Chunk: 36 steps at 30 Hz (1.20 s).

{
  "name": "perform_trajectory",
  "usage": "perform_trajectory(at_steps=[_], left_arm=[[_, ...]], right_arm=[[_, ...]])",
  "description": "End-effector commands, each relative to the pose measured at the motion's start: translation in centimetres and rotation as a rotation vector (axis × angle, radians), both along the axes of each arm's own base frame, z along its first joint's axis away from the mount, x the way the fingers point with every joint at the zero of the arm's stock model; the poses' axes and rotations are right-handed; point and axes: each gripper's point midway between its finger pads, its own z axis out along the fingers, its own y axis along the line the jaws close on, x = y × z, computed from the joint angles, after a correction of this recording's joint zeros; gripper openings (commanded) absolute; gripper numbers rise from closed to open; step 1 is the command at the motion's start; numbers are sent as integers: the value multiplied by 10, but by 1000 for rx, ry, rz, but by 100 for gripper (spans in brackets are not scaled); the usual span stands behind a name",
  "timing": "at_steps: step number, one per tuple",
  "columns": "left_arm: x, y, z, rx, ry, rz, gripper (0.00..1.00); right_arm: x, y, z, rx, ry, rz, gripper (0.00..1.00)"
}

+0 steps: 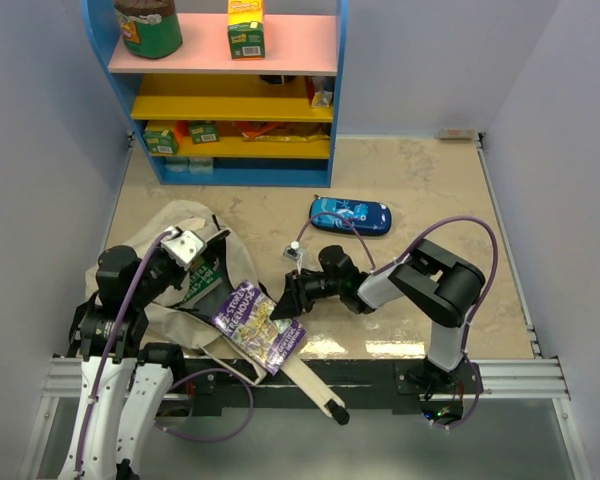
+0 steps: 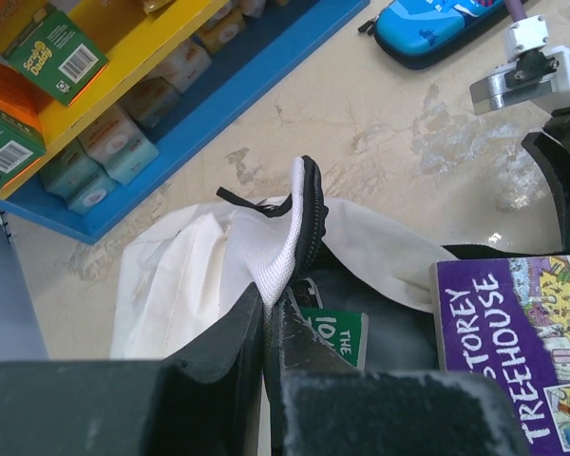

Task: Pack the student bag
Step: Place the book in the student bag.

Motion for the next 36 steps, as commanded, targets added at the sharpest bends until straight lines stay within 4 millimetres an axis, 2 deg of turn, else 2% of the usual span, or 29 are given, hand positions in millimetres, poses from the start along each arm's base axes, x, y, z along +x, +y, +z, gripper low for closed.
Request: perform_trajectory(at_steps=[1,2,4,7,10,11,13,18,21,22,23,24,25,26,28,30,32,33,36], left_arm=[[-10,-10,68,-27,-238,-62,0],[-9,-10,67,-27,-237,-64,0],[-10,-10,68,-27,-240,-64,0],[-9,-11,70,-30,-241,-65,0],[-10,-10,70,-29,-241,-65,0],[-10,-10,69,-27,-238,-64,0],[-9,-10,69,-26,-238,-64,0],[-10,-11,70,-29,-237,-68,0],[-10,-10,69,-29,-233,-65,0],[-10,-10,69,-29,-233,-65,0],[-10,-11,69,-30,-232,-66,0],[-10,-11,69,-32,-230,-66,0],[-11,-11,69,-32,-231,-66,0],[-10,-10,69,-30,-234,-63,0],[-10,-10,69,-27,-234,-62,0],[-10,-10,69,-26,-232,-61,0],[-10,-10,69,-30,-233,-60,0],[-11,-10,69,-32,-237,-60,0],[-12,-11,74,-36,-254,-64,0]], right_arm=[[-13,-2,33,90,33,61,28],[-10,-1,40,100,25,58,15],[-9,1,45,103,25,62,8],[-6,5,64,134,3,79,0],[5,7,90,172,-44,68,0],[10,6,92,160,-38,49,0],[27,8,106,179,-63,-9,0],[47,25,120,218,-22,-66,0],[65,40,120,223,5,-114,0],[76,49,128,239,-8,-137,0],[81,53,115,200,26,-154,0],[84,59,114,190,33,-166,0],[92,67,122,200,22,-182,0],[92,73,111,163,48,-190,0],[98,85,111,140,47,-202,0],[94,95,94,85,82,-205,0],[86,108,98,72,99,-185,0],[81,113,91,59,115,-173,0],[63,125,89,55,164,-139,0]])
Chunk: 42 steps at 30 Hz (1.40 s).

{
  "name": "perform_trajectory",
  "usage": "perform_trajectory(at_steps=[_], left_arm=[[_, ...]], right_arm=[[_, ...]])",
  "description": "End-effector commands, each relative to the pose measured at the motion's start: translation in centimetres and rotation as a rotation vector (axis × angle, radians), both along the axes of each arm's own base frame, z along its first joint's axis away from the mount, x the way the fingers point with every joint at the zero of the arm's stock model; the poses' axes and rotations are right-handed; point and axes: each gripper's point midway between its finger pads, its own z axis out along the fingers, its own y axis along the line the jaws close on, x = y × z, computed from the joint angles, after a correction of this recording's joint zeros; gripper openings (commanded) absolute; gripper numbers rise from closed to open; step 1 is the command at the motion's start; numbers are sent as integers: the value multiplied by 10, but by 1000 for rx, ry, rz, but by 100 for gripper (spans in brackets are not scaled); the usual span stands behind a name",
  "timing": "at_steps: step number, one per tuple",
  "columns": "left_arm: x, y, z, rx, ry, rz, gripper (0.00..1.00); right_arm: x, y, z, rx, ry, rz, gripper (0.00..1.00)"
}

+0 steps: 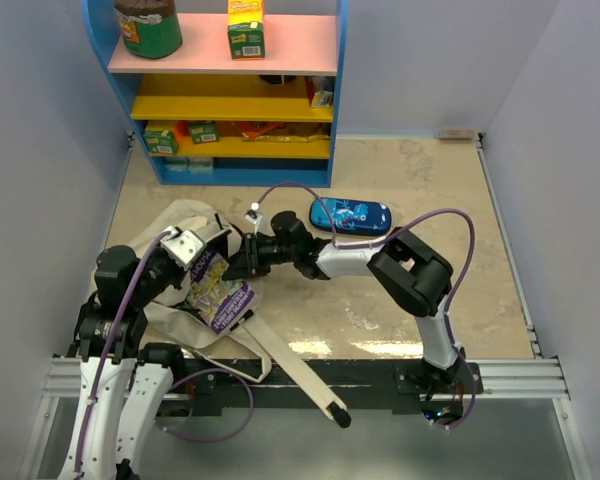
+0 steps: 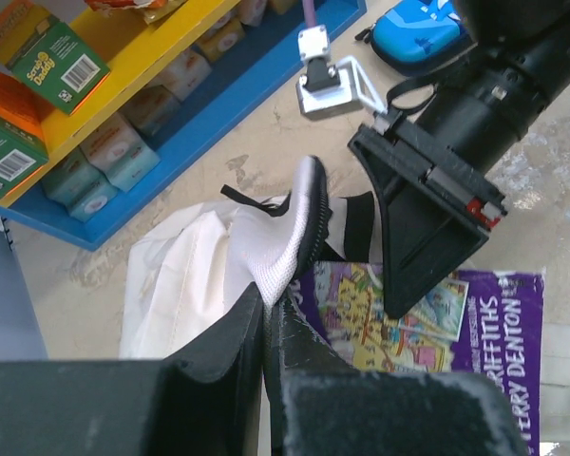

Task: Pack the student bag
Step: Place the book in the student bag.

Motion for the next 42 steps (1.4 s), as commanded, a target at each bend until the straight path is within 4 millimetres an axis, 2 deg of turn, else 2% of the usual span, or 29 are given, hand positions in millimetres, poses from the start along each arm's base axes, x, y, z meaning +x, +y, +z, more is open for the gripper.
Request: perform_trajectory(at_steps=[1,2,4,6,9,10,11,12,13,15,16,18,19,22,26,28,31,34,36,37,38,39,41,42], left_arm=[[-11,-8,70,-32,-244,-49,0],[-11,-8,68,-28,-238,-52,0],[-10,-7,64,-23,-227,-48,0],[-11,-9,64,-24,-228,-55,0],[-12,-10,63,-36,-225,-62,0],[-12,-11,65,-38,-226,-65,0],[-13,-11,66,-37,-228,-65,0],[-13,-11,66,-35,-228,-66,0],[-14,-11,67,-33,-227,-66,0],[-14,-10,68,-28,-229,-66,0],[-15,-10,67,-25,-229,-66,0],[-15,-10,68,-27,-228,-67,0],[-15,-11,67,-28,-227,-69,0],[-15,-11,68,-28,-229,-69,0],[-15,-11,65,-27,-224,-72,0],[-15,-11,65,-27,-227,-72,0],[-15,-11,66,-28,-227,-69,0],[-16,-11,64,-28,-227,-69,0],[-16,-11,62,-32,-221,-69,0],[-16,-11,62,-31,-221,-71,0],[-17,-12,64,-34,-226,-72,0],[-17,-11,65,-34,-229,-71,0],[-17,-11,66,-34,-230,-69,0],[-17,-11,67,-35,-233,-70,0]], right_arm=[[-22,24,24,50,42,32,0],[-32,26,22,45,48,50,0],[-38,25,16,19,52,38,0],[-35,23,15,12,58,8,0],[-14,29,20,15,59,-66,0],[0,36,30,21,45,-103,0],[10,39,22,4,56,-133,0],[19,41,25,4,60,-162,0],[30,49,38,27,54,-189,0],[49,58,38,12,34,-250,1],[60,67,56,30,6,-271,7],[70,76,55,33,-10,-296,14],[72,81,61,36,-20,-303,28],[75,82,62,42,-60,-310,60],[70,77,70,47,-143,-274,80],[64,74,82,34,-183,-249,81],[66,57,89,-36,-264,-265,82],[68,39,80,-166,-344,-290,84],[68,30,85,-204,-412,-285,88],[62,21,72,-277,-412,-275,89],[64,11,84,-291,-457,-299,88],[59,-1,71,-329,-459,-297,85],[48,-11,74,-331,-506,-305,71],[35,-23,70,-335,-516,-299,62]])
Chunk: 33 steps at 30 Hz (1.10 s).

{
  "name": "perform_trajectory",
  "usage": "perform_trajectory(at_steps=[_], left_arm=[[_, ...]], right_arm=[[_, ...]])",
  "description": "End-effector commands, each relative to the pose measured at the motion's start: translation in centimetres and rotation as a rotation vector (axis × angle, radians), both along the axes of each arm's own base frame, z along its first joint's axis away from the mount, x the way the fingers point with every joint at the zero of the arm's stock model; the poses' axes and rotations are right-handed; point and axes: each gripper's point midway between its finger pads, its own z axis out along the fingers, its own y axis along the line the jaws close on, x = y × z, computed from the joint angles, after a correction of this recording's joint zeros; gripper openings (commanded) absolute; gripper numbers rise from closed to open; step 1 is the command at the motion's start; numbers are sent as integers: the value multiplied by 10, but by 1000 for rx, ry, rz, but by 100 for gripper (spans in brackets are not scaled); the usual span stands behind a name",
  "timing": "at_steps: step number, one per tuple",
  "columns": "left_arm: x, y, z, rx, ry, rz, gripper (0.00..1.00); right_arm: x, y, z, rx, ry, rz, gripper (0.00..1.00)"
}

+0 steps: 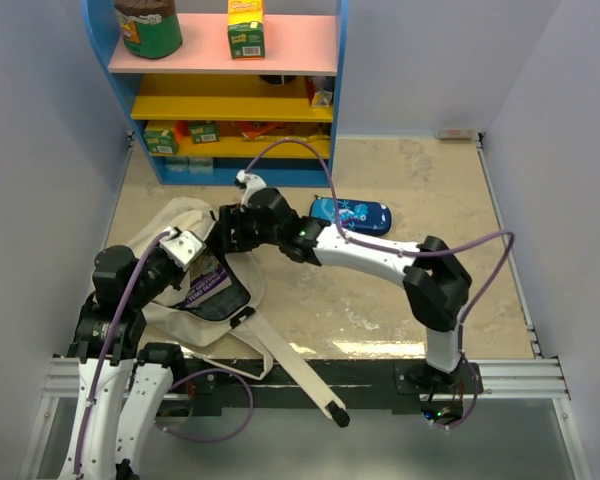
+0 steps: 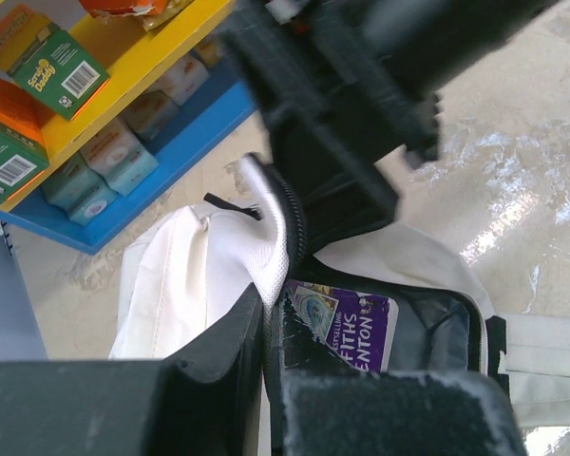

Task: Pack the student bag
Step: Place the book in the student bag.

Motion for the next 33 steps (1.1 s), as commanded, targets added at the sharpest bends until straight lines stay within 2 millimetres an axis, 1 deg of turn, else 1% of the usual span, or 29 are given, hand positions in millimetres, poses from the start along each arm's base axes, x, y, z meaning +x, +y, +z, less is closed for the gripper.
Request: perform_trajectory(at_steps=[1,2,3,4,5,6,7,8,9,10,11,12,13,16,17,18,19,20,21,22,23,24,26,27,28,31,33], left_arm=[[-14,-10,62,-33,-231,-59,0],[-14,-10,63,-39,-231,-60,0],[-14,-10,63,-42,-229,-61,0],[-14,-11,62,-41,-227,-67,0],[-14,-12,61,-46,-223,-69,0],[-14,-12,61,-46,-223,-69,0],[-15,-12,60,-43,-223,-70,0],[-14,-12,59,-43,-220,-71,0],[-14,-12,59,-42,-219,-71,0],[-15,-12,60,-41,-223,-72,0],[-14,-12,60,-42,-219,-71,0],[-15,-12,61,-42,-222,-73,0],[-15,-13,61,-45,-221,-74,0],[-15,-13,62,-46,-220,-74,0],[-15,-13,61,-46,-220,-74,0],[-15,-13,62,-49,-220,-73,0],[-15,-13,63,-48,-222,-73,0],[-15,-13,62,-48,-221,-73,0],[-15,-13,63,-46,-221,-74,0],[-15,-13,63,-46,-221,-74,0],[-15,-12,63,-44,-225,-74,0],[-15,-13,62,-44,-221,-76,0],[-15,-13,61,-44,-217,-76,0],[-15,-13,61,-43,-218,-77,0],[-15,-13,60,-41,-216,-79,0],[-15,-13,63,-41,-219,-81,0],[-17,-13,66,-42,-221,-81,0]], right_arm=[[-38,-32,-1,-86,-136,15,49],[-47,-34,-3,-85,-140,23,44],[-58,-45,-13,-99,-138,25,32],[-71,-41,-11,-70,-151,41,25],[-79,-41,-14,-52,-143,43,18],[-85,-47,-25,-60,-133,41,6],[-92,-44,-19,-24,-139,46,3],[-96,-43,-21,-4,-123,47,1],[-100,-43,-26,2,-116,51,0],[-105,-37,-27,20,-116,65,0],[-106,-34,-32,17,-108,66,0],[-103,-31,-32,20,-107,62,0],[-99,-27,-41,13,-104,42,0],[-88,-16,-40,44,-115,-3,0],[-84,-12,-52,27,-115,-17,0],[-79,-5,-46,43,-122,-25,0],[-76,1,-45,57,-125,-32,0],[-74,6,-61,38,-111,-34,0],[-70,16,-51,64,-120,-32,0],[-69,21,-56,54,-117,-29,0],[-66,26,-69,29,-111,-28,0],[-62,35,-60,44,-118,-32,0],[-57,42,-60,41,-124,-37,0],[-53,48,-61,40,-129,-47,0],[-48,50,-60,41,-134,-51,0],[-36,57,-64,47,-127,-66,0],[-34,63,-68,52,-113,-52,0]])
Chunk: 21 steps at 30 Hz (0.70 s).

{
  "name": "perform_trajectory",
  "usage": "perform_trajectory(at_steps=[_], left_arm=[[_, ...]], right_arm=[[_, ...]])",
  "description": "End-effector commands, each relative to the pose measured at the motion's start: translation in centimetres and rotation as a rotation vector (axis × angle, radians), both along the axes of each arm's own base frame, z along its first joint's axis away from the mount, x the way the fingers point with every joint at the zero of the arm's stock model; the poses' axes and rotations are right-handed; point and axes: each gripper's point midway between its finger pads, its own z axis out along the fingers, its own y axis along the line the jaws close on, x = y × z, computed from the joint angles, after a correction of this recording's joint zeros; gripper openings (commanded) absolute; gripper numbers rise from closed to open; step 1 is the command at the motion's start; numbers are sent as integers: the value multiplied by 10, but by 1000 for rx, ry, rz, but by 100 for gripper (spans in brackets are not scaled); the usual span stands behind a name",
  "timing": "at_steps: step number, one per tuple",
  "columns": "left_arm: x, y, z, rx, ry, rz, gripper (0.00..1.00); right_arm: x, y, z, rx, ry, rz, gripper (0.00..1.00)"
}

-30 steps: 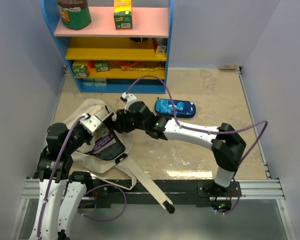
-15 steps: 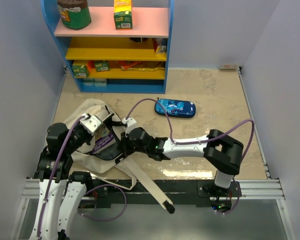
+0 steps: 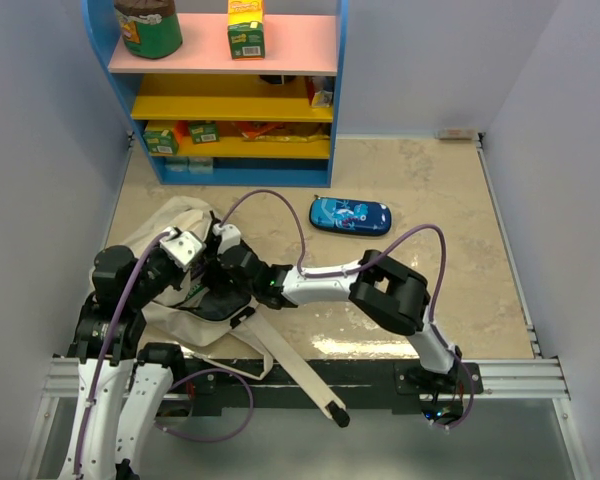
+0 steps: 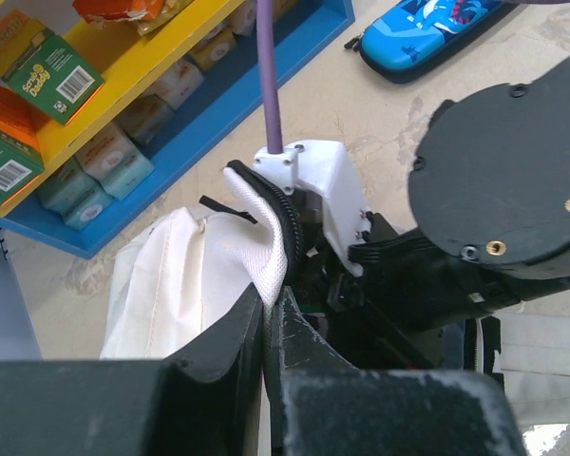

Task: Pack the student bag
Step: Place the book in the student bag.

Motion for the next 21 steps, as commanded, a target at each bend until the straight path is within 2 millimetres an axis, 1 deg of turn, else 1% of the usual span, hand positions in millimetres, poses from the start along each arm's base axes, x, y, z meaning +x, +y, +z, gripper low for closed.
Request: perform_trajectory(at_steps=[1,2,3,4,5,6,7,8,10,13,14,16,17,19,20,21], left_arm=[[-17,-10,66,-36,-223,-64,0],[-17,-10,67,-36,-225,-61,0],[-18,-10,67,-34,-222,-63,0],[-19,-10,66,-31,-222,-64,0],[-19,-10,63,-31,-220,-64,0],[-20,-10,62,-30,-220,-66,0],[-20,-10,61,-30,-223,-66,0],[-19,-10,59,-31,-220,-67,0],[-19,-11,59,-33,-221,-71,0],[-20,-12,60,-35,-224,-79,0],[-21,-12,61,-31,-228,-79,0],[-22,-12,60,-28,-226,-83,0],[-23,-13,59,-28,-224,-86,0],[-23,-12,60,-28,-224,-83,0],[-23,-11,62,-26,-227,-79,0],[-23,-11,63,-22,-228,-75,0]], right_arm=[[26,15,29,87,-33,-45,0],[26,12,23,78,-27,-49,0],[22,13,26,96,-30,-36,0],[17,11,32,113,-27,-27,0],[11,4,23,95,-17,-25,0],[8,1,25,101,-18,-22,0],[7,-2,30,107,-17,-27,0],[5,-6,25,94,-13,-28,0],[7,-7,24,91,-16,-35,0],[8,2,19,78,-11,-22,0],[12,10,19,80,-18,-24,1],[18,16,17,64,-19,-45,3],[22,24,23,75,-23,-45,6],[25,25,29,60,-44,-48,9],[25,21,31,54,-54,-50,19],[27,14,49,68,-76,-66,25]])
